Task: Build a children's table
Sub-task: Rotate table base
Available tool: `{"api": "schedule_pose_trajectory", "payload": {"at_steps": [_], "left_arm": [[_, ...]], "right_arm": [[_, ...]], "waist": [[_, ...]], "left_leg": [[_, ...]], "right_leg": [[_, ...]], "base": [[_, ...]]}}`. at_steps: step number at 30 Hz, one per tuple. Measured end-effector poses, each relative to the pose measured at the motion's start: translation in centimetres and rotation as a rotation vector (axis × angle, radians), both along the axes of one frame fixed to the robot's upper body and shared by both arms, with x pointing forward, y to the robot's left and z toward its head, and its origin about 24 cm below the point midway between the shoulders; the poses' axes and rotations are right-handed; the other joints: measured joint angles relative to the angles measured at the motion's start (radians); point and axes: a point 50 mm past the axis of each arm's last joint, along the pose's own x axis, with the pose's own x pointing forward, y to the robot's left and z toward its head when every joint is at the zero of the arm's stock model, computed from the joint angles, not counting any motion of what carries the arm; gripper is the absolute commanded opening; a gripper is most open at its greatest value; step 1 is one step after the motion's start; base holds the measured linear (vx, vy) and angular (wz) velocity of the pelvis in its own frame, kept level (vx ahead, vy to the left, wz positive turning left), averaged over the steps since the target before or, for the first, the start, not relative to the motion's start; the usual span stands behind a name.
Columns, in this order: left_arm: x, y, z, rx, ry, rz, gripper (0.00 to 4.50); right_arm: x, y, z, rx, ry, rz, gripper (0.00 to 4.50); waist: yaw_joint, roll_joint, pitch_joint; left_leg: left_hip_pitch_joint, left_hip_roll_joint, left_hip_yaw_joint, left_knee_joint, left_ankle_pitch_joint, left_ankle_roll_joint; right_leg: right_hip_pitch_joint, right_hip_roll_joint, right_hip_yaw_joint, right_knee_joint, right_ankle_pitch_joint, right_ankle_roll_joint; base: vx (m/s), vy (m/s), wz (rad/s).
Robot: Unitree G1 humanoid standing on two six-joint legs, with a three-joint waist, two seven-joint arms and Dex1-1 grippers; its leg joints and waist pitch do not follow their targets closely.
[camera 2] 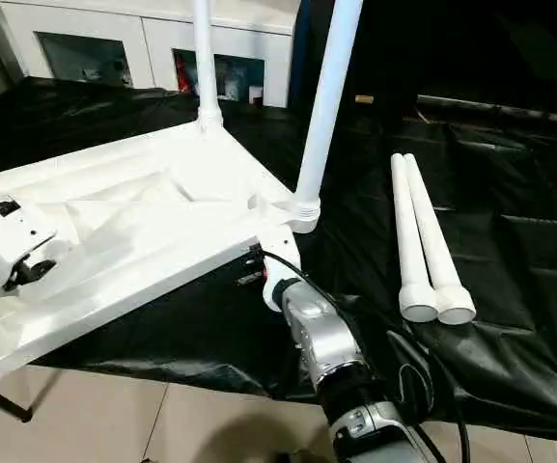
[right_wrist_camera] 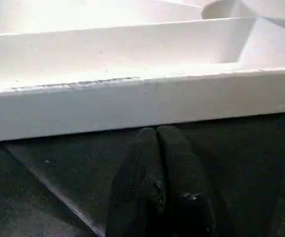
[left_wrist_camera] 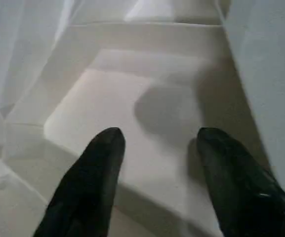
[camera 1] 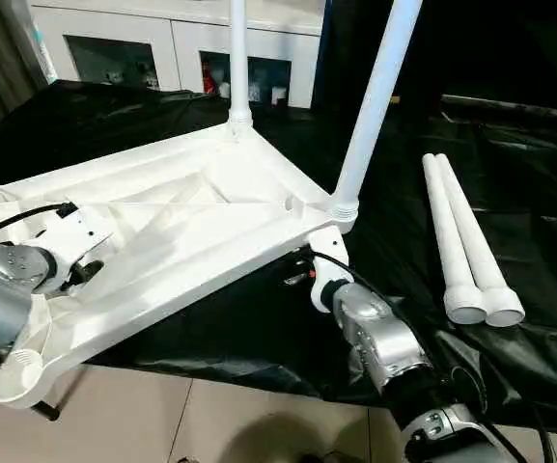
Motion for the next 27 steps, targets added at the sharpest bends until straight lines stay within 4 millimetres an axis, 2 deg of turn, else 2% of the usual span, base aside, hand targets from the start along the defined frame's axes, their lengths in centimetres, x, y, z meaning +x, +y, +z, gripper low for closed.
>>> {"api": "schedule_pose_trajectory", "payload": {"at_steps": [1, 3, 4, 5, 8, 10, 13, 15, 19, 21, 24, 27], "left_arm": [[0.0, 0.0, 0.0, -0.010, 0.004, -0.003, 2.47], [-0.2, -0.2, -0.1, -0.078, 0.036, -0.022, 2.47], [-0.5, -0.5, -0.2, -0.110, 0.058, -0.043, 2.26], [-0.7, -0.8, -0.3, -0.144, 0.081, -0.066, 2.26], [-1.6, -2.3, -0.9, -0.242, 0.180, -0.180, 2.08], [-1.9, -3.2, -1.0, -0.278, 0.219, -0.240, 1.80], [-2.4, -4.3, -1.2, -0.333, 0.264, -0.314, 1.67], [-2.7, -5.3, -1.3, -0.380, 0.301, -0.380, 1.38], [-2.2, -7.5, -1.7, -0.415, 0.327, -0.489, 1.11], [-2.0, -8.4, -1.8, -0.423, 0.332, -0.527, 0.94], [-1.7, -8.9, -1.6, -0.421, 0.327, -0.553, 0.64], [-1.3, -9.3, -1.5, -0.412, 0.320, -0.575, 0.44]], "right_arm": [[0.0, 0.1, 0.0, 0.000, 0.000, 0.001, 0.00], [0.2, 0.1, 0.2, 0.001, -0.008, 0.004, 0.00], [0.3, 0.1, 0.2, 0.000, -0.009, 0.003, 0.00], [0.3, 0.1, 0.2, -0.001, -0.011, 0.003, 0.00], [0.4, -0.2, 0.3, 0.000, -0.013, -0.007, 0.00], [0.5, -0.2, 0.3, 0.003, -0.014, -0.007, 0.00], [0.5, -0.2, 0.3, 0.002, -0.014, -0.007, 0.00], [0.5, -0.4, 0.3, -0.001, -0.015, -0.014, 0.00], [0.8, -1.4, 0.3, -0.019, -0.021, -0.036, 0.00], [0.8, -1.6, 0.3, -0.019, -0.022, -0.042, 0.00], [0.8, -1.6, 0.3, -0.021, -0.022, -0.041, 0.00], [0.9, -2.2, 0.3, -0.035, -0.025, -0.047, 0.00]], "waist": [[0.000, 0.000, 0.000], [0.001, 0.000, 0.000], [0.001, 0.000, 0.000], [0.001, 0.000, 0.000], [0.001, 0.000, 0.000], [0.001, 0.000, 0.000], [0.000, 0.000, 0.000], [0.001, 0.001, 0.001], [0.009, 0.003, 0.002], [0.006, 0.003, 0.002], [-0.002, 0.004, 0.002], [-0.001, 0.005, 0.003]], "left_leg": [[0.000, 0.000, 0.000, 0.000, 0.000, 0.000], [0.000, 0.000, 0.000, 0.000, 0.000, 0.000], [0.000, 0.000, 0.001, 0.000, 0.000, 0.000], [0.000, 0.000, 0.001, 0.000, 0.000, 0.000], [0.000, 0.000, 0.001, -0.001, 0.000, 0.000], [0.001, 0.000, 0.001, -0.002, 0.000, -0.001], [0.002, 0.000, 0.001, -0.003, 0.001, -0.002], [0.002, 0.000, 0.001, -0.003, 0.001, -0.002], [0.001, 0.000, 0.001, -0.003, 0.002, -0.003], [0.001, 0.000, 0.001, -0.003, 0.003, -0.004], [0.002, 0.002, 0.000, -0.003, 0.003, -0.005], [0.002, 0.003, 0.000, -0.004, 0.004, -0.006]], "right_leg": [[0.000, 0.000, 0.000, 0.000, 0.000, 0.000], [0.000, 0.000, 0.000, 0.000, 0.000, 0.000], [0.000, 0.000, 0.000, 0.000, 0.000, 0.000], [0.000, 0.000, 0.000, 0.000, 0.000, 0.000], [0.000, 0.000, 0.001, 0.000, 0.000, -0.001], [-0.001, 0.000, 0.001, 0.000, 0.000, -0.001], [-0.001, 0.000, 0.001, 0.000, 0.000, -0.002], [-0.001, 0.000, 0.000, 0.000, -0.001, 0.000], [0.000, 0.000, 0.001, 0.000, 0.000, 0.000], [0.000, 0.001, 0.001, 0.001, 0.001, -0.001], [0.000, 0.004, 0.001, 0.001, 0.001, -0.001], [0.000, 0.006, 0.001, 0.000, 0.001, -0.002]], "base": [[0.000, 0.000, 0.00], [0.000, 0.000, 0.00], [0.000, 0.000, 0.00], [0.000, 0.000, 0.00], [0.000, 0.000, 0.00], [0.000, 0.000, 0.00], [0.000, 0.000, 0.00], [0.000, 0.000, 0.00], [0.000, 0.000, 0.00], [0.000, 0.000, 0.00], [0.000, 0.000, 0.00], [0.000, 0.000, 0.00]]}}
